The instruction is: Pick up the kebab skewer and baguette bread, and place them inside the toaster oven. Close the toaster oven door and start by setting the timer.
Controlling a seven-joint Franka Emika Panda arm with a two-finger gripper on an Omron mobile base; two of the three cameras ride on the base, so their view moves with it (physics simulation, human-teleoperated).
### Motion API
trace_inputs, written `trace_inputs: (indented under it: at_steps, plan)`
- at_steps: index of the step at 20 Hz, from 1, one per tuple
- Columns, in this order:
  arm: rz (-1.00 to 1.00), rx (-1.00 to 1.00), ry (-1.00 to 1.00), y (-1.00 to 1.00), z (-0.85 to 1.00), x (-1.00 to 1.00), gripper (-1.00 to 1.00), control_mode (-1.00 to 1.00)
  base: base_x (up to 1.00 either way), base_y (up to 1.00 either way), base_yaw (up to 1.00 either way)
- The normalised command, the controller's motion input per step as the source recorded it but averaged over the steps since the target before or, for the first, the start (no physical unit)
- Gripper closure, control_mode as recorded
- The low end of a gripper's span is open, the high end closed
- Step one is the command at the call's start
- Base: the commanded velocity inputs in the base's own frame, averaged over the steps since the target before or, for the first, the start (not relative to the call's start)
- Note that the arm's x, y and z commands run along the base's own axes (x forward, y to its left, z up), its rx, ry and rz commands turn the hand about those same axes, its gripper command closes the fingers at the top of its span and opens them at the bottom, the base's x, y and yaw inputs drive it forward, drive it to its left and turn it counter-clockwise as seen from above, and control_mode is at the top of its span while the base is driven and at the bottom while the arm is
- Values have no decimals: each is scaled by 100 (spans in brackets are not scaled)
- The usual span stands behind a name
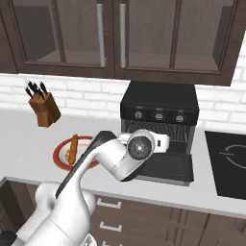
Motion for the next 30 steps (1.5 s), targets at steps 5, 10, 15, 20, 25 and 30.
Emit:
trace_inputs:
  at_steps: [5,10,15,20,25,30]
  plan:
    - [0,0,-16,-2,-23,53,-100,-100,0,0,0]
    - [0,1,-7,-7,-24,65,-100,-100,0,0,0]
    - [0,1,-5,-10,-18,53,-100,-100,0,0,0]
    - [0,0,-4,-10,-15,44,-100,-100,0,0,0]
    - [0,0,0,-11,-14,10,-100,-100,0,0,0]
    - [0,0,1,-5,0,8,-100,-100,0,0,0]
